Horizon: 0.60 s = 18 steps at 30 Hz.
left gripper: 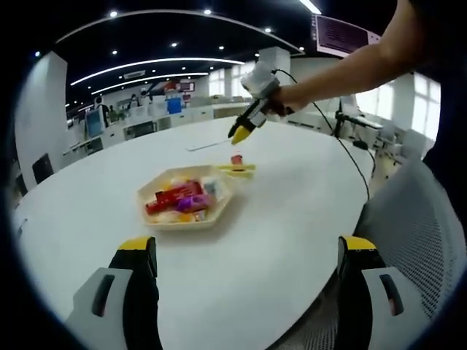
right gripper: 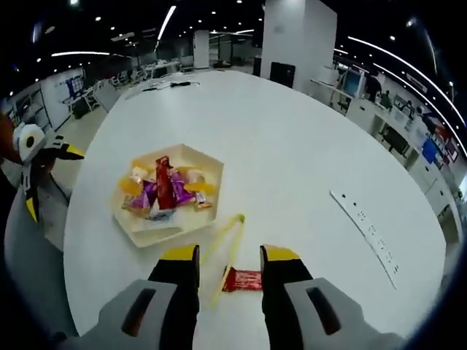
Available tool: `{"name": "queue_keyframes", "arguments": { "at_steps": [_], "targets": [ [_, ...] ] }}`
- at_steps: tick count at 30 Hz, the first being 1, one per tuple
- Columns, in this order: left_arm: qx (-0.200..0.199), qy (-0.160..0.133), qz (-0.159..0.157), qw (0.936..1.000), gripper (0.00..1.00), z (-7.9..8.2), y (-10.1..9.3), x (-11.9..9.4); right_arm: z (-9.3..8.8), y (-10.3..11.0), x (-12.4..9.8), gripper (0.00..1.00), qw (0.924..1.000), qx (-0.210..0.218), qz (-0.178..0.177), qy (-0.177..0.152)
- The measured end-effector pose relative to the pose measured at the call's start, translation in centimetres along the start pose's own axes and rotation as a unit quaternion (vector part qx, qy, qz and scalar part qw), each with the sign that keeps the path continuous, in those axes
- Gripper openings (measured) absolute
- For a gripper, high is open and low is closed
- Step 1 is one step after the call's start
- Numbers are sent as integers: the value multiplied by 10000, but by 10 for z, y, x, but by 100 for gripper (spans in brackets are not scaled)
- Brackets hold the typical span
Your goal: Place the target food into the container with the food tongs after gripping and lifting it, then release it inside without dropping or visibly crushing the food.
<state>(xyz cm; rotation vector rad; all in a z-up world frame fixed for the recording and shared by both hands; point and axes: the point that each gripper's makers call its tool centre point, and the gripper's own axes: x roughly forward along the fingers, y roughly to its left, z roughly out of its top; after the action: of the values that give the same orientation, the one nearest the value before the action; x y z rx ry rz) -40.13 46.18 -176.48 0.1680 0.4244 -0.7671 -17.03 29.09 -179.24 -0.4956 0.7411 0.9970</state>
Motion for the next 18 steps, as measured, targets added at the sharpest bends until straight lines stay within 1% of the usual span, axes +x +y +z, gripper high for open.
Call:
{"name": "queue_keyframes", "arguments": {
  "at_steps": [1,2,3,6,7,8,9,12,14,15,17,18],
  "targets": [
    [-31,-16,1,10000,99,0,1,0,-14,8,29,41,9995,181,-89,256],
    [-82,-61,33,9999,99,2,2,-1,-15,7,32,41,9993,184,-126,285],
    [-94,-69,39,9999,99,3,2,-1,-16,6,35,44,9992,187,-162,313],
    [-82,-75,44,9999,99,3,1,-1,-22,6,45,40,9982,168,-277,505],
    [-97,-76,57,9999,99,3,2,-1,-28,4,48,38,9971,194,-337,656],
    [-107,-79,67,9999,99,4,2,-2,-32,5,49,32,9963,234,-350,752],
    [-112,-95,79,9999,99,4,3,-2,-34,9,50,29,9965,281,-265,748],
    [-96,-85,74,9999,99,4,3,-2,-35,6,52,27,9956,493,-409,690],
    [-99,-95,65,9999,99,4,2,-2,-34,8,51,23,9956,441,-429,712],
    [-118,-85,61,9999,99,4,2,-2,-34,9,51,21,9951,399,-464,773],
    [-111,-88,52,9999,99,5,2,-1,-34,8,50,17,9943,430,-503,837],
    [-98,-76,47,9999,99,4,2,-1,-35,8,48,16,9941,381,-539,856]
  ]
}}
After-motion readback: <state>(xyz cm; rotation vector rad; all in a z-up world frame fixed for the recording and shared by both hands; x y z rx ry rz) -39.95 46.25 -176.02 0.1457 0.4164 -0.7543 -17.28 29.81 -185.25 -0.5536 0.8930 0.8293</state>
